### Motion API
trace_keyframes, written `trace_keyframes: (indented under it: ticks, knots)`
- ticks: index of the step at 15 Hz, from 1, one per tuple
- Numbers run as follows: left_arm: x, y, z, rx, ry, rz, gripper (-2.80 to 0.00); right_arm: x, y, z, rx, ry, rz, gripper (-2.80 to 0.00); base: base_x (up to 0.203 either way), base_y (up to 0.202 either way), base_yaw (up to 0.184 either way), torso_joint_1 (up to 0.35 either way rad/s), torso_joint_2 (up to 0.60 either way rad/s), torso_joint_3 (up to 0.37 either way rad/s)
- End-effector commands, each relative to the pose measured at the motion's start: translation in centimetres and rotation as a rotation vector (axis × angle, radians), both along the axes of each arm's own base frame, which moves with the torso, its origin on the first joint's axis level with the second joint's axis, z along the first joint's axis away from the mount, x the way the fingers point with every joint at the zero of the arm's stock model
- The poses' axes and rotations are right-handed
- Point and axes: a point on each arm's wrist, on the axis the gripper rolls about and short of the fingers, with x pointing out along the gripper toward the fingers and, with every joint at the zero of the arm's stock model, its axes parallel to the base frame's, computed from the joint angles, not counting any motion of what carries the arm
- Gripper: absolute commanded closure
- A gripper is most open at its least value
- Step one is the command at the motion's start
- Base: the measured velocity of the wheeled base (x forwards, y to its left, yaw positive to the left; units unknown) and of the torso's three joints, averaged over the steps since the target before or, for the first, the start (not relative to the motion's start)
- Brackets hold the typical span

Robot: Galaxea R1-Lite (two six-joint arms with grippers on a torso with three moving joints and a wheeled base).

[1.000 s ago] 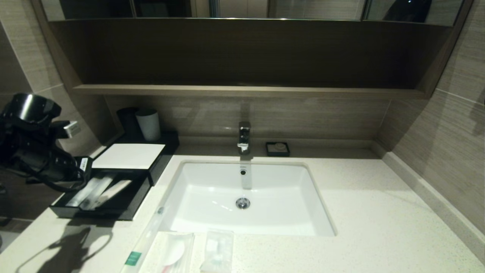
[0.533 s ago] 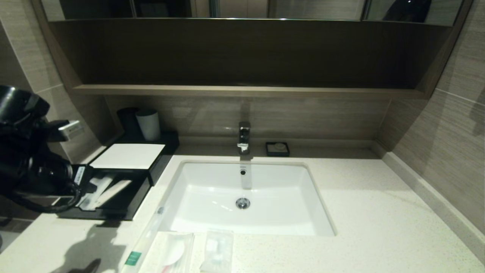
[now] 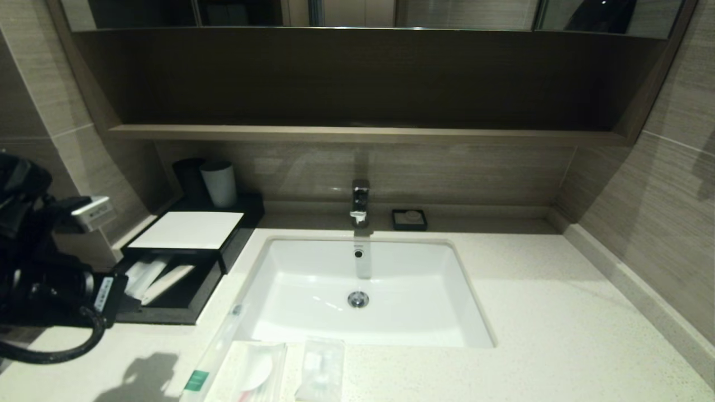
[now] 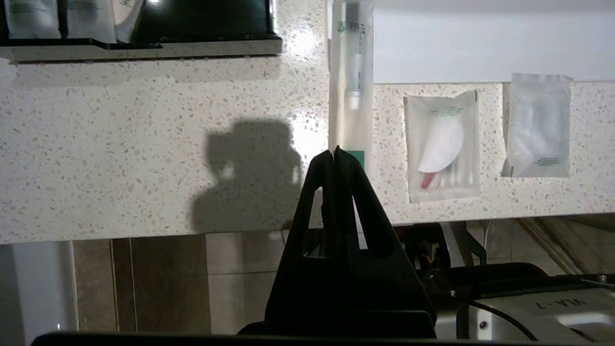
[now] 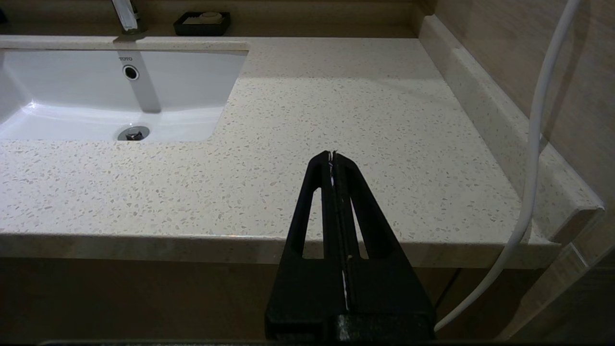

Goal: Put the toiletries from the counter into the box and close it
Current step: Pick up the bathroom toiletry

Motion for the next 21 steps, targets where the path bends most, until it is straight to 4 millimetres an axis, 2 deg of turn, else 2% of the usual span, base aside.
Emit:
trace_keyframes:
  ticks: [1,11,14,21]
  knots:
    - [-1.3,-0.9,-0.4,-0.016,0.009,-0.043,0.00,0.0,0.0,0.0,-0.001,0.001,0.000,0.00,0.000,0.000,0.000,0.000,0.00,0.000]
    - [-2.7,-1.9,-3.0,-0.027,0.116,-0.076,0.00,0.0,0.0,0.0,0.000,0.001,0.000,0.00,0.000,0.000,0.000,0.000,0.00,0.000]
    - [-3.1,-2.6,-3.2,-0.036,0.130,-0.097,0.00,0.0,0.0,0.0,0.000,0.001,0.000,0.00,0.000,0.000,0.000,0.000,0.00,0.000]
    - [-3.1,-2.5,-4.2,0.001,0.170,-0.076,0.00,0.0,0.0,0.0,-0.001,0.001,0.000,0.00,0.000,0.000,0.000,0.000,0.00,0.000]
